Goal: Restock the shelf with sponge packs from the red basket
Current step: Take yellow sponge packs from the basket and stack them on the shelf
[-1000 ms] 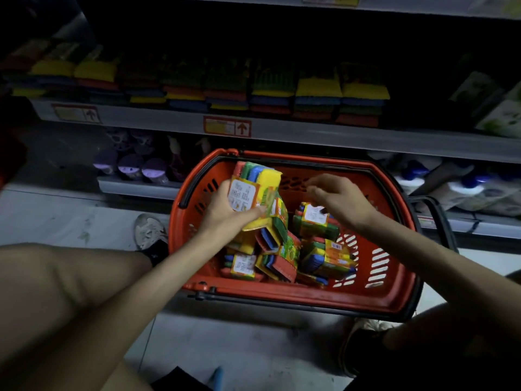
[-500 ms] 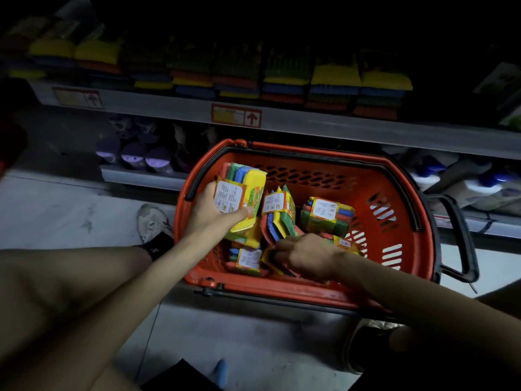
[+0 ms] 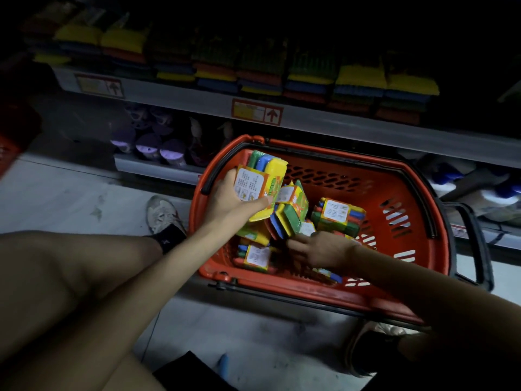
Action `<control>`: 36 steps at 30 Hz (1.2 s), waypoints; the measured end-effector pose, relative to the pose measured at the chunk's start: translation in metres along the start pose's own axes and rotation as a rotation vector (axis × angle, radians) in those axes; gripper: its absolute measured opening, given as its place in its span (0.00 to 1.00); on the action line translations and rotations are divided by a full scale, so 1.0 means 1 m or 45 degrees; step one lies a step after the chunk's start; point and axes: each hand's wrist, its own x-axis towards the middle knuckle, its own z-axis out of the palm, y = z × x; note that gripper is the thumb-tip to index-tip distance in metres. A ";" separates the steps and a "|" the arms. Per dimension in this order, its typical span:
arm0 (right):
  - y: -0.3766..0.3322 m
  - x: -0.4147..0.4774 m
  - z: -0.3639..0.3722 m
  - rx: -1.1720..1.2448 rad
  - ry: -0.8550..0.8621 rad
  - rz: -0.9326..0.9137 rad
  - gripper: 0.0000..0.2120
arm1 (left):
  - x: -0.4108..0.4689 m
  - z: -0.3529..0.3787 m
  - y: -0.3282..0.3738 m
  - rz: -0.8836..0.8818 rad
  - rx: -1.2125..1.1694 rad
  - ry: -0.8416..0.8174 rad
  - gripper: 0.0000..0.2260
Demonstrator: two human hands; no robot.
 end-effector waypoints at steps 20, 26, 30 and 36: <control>0.047 -0.093 -0.180 1.137 0.508 1.268 0.36 | -0.008 0.015 0.062 -0.268 -0.787 -0.175 0.20; 0.037 -0.078 -0.173 1.594 0.807 1.298 0.32 | -0.011 0.031 0.081 -0.362 -0.974 -0.229 0.14; 0.032 -0.074 -0.175 1.688 0.945 1.531 0.29 | -0.012 0.041 0.088 -0.342 -0.965 -0.241 0.13; 0.041 -0.079 -0.163 1.727 1.209 2.022 0.37 | -0.021 0.060 0.097 -0.278 -0.845 -0.367 0.17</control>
